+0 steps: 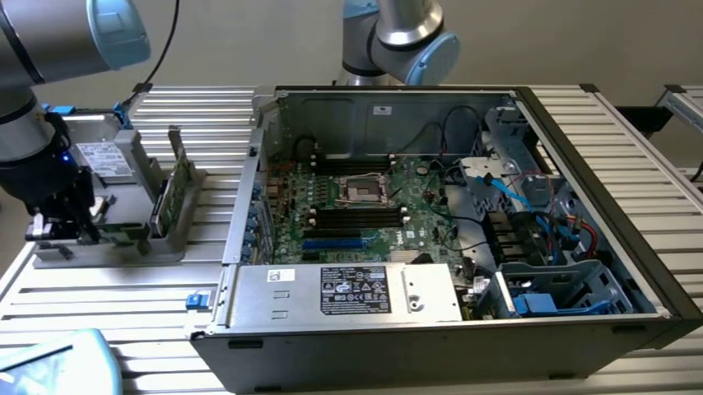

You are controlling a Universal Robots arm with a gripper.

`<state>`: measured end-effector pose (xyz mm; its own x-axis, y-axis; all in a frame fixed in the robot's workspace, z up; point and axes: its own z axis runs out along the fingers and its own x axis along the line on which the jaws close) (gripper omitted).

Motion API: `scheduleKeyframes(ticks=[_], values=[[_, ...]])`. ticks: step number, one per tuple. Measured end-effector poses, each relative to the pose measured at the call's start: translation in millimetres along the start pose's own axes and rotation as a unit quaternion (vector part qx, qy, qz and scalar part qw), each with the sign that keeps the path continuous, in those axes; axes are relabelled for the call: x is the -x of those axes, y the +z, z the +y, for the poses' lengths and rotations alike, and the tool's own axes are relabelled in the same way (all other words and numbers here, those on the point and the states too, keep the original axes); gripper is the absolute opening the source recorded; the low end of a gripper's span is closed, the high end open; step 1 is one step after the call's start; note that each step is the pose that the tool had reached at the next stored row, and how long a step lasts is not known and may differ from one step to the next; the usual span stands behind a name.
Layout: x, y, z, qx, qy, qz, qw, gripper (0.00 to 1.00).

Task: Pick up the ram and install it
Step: 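Pick up the ram and move it above insertion slot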

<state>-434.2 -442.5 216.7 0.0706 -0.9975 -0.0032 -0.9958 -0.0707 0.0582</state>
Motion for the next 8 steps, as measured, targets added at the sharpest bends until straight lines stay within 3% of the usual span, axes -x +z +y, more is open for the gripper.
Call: scheduleKeyframes(ticks=[8], values=[[0.1, -14.4, 0.9, 0.0003, -0.001, 0.0015, 1.0000, 0.14]])
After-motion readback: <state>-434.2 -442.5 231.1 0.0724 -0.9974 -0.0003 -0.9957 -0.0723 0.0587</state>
